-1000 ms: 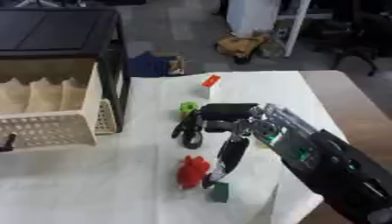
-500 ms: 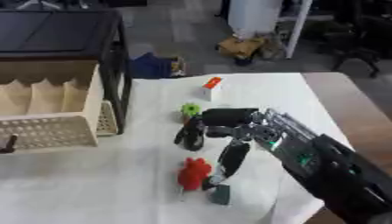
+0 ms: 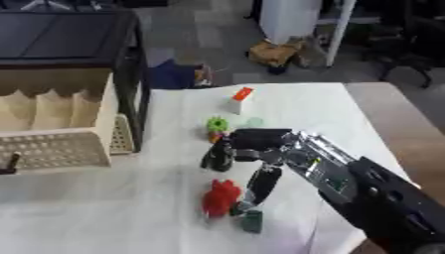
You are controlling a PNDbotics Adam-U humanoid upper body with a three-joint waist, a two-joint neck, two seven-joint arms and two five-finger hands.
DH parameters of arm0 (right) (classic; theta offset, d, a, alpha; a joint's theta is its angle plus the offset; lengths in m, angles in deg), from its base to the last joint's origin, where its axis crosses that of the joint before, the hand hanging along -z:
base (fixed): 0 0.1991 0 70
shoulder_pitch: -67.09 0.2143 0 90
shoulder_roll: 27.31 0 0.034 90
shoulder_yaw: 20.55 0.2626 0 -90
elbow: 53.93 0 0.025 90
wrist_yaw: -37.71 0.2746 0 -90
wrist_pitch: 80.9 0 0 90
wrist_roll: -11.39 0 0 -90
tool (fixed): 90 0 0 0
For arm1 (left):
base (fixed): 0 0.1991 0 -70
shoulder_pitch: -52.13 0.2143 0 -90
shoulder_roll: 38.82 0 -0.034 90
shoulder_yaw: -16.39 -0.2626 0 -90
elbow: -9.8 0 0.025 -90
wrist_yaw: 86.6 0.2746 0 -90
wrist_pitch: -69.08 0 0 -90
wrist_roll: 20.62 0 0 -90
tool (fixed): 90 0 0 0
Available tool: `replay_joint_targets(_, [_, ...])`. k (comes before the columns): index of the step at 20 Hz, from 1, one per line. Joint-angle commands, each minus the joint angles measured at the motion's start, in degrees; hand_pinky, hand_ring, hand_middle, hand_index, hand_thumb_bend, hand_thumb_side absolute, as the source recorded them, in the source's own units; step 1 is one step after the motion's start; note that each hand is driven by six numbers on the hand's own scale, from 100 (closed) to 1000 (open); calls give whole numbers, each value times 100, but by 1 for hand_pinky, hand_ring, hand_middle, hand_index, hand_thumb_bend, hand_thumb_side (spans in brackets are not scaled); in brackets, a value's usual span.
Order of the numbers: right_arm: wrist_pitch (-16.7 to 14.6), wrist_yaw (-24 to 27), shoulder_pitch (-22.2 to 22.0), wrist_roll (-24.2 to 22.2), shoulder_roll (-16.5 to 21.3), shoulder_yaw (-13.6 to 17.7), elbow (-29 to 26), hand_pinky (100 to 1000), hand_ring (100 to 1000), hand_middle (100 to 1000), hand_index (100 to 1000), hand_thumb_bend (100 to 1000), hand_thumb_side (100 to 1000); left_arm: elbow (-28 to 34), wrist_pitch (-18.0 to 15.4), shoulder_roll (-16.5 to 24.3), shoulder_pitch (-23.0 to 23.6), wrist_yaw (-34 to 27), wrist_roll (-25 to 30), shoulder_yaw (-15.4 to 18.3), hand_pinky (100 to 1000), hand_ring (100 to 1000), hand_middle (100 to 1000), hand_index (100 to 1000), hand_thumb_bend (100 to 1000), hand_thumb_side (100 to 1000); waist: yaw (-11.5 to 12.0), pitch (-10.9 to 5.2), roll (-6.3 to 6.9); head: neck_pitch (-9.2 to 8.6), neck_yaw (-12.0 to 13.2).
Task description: Pick up objects from table and place into drawer.
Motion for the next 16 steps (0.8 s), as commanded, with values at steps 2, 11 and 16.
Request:
replay_joint_targets(2, [-80,-115,59,64,33,0,92,686,687,575,837,616,259,71,6,57,-39,-10,27,67,543,477,578,836,100,1000,22,-81,1,-53,-38])
replay_joint_targets(11, [-180,-242,86,171,-61,-55,290,673,672,560,834,577,252,71,18,24,-24,-14,34,75,543,476,578,835,100,1000,57,-61,-1,-86,-77])
replay_joint_targets(16, [-213,-270,82,238,-90,-91,408,655,655,553,825,545,241,71,18,9,-20,-20,42,77,544,476,578,834,100,1000,73,-46,8,-90,-88])
